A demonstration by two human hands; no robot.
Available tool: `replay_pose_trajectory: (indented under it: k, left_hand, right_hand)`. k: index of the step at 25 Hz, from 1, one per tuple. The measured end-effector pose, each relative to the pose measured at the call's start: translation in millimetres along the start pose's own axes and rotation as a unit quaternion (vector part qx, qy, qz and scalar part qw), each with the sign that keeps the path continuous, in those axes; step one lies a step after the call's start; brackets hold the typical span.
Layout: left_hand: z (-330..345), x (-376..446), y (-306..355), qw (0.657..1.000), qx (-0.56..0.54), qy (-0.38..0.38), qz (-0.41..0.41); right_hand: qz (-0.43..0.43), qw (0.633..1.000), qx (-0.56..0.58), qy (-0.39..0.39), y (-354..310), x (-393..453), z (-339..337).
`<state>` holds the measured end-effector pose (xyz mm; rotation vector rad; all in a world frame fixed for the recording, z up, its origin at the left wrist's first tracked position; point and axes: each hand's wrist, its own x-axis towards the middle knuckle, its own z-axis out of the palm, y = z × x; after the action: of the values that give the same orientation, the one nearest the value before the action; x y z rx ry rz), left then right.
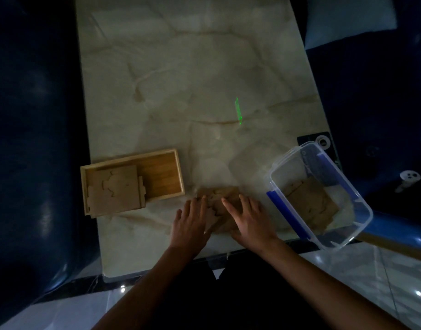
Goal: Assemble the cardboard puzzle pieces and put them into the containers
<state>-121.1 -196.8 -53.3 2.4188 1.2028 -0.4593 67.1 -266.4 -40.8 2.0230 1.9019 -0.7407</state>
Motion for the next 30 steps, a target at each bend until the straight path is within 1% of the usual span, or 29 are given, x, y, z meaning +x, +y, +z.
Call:
replay_pose_trajectory:
  k: [3, 5, 6, 8, 10, 11, 13, 16, 18, 21, 25, 26, 27, 28, 29, 30]
  left_hand:
    - [2, -4, 5, 0.999, -0.025, -0.018, -0.014]
    - [4, -9, 8, 0.997, -0.072, -0.034, -0.025]
    - [2, -10, 9, 0.993, -0.104, -0.031, -0.036]
    - [-5, -7, 8, 0.983, -0.17, 0.007, -0.062]
    - [-17, 3, 7, 0.973, -0.211, 0.037, -0.085]
    - [-22, 9, 6, 0.969, -0.221, 0.035, -0.099]
    - [-29, 20, 3, 0.961, -0.241, 0.002, -0.139]
    - [-28, 32, -2, 0.934, -0.293, -0.022, -0.203]
    - [-28, 37, -6, 0.921, -0.318, -0.034, -0.222]
    - [-27, 40, -13, 0.899, -0.376, -0.061, -0.218]
    - [-27, 35, -14, 0.85, -0.477, -0.067, -0.215]
    - [-28, 33, -12, 0.846, -0.484, -0.064, -0.216]
    - [-29, 31, -10, 0.846, -0.486, -0.06, -0.21]
    - [-30, 29, -9, 0.853, -0.477, -0.06, -0.203]
    - [-30, 28, -10, 0.859, -0.471, -0.056, -0.191]
    - [-30, 27, -10, 0.865, -0.466, -0.055, -0.178]
  right_hand:
    - [-0.003, 1.0, -0.005, 0.008, 2, 1, 1]
    - [-0.008, 1.0, -0.005, -0.003, 2, 1, 5]
    - [-0.01, 1.0, -0.004, -0.008, 1, 2, 7]
    - [-0.011, 1.0, 0.004, -0.013, 2, 4, 7]
    - [-0.021, 0.999, 0.015, -0.021, 4, 6, 4]
    - [-0.027, 0.999, 0.025, -0.03, 5, 6, 2]
    - [-0.034, 0.998, 0.049, -0.036, 6, 5, 1]
    - [-0.045, 0.997, 0.056, -0.02, 7, 5, 3]
    - [-0.049, 0.997, 0.058, -0.016, 9, 5, 6]
    - [-0.048, 0.996, 0.076, -0.014, 10, 3, 10]
    - [-0.048, 0.996, 0.078, -0.02, 10, -3, 7]
    - [-0.047, 0.994, 0.101, -0.022, 9, -6, 3]
    - [-0.038, 0.988, 0.148, -0.015, 7, -8, -2]
    - [-0.016, 0.975, 0.221, 0.011, 5, -10, -6]
    - [0.022, 0.951, 0.304, 0.054, 4, -11, -8]
    - [0.067, 0.916, 0.385, 0.095, 5, -8, -10]
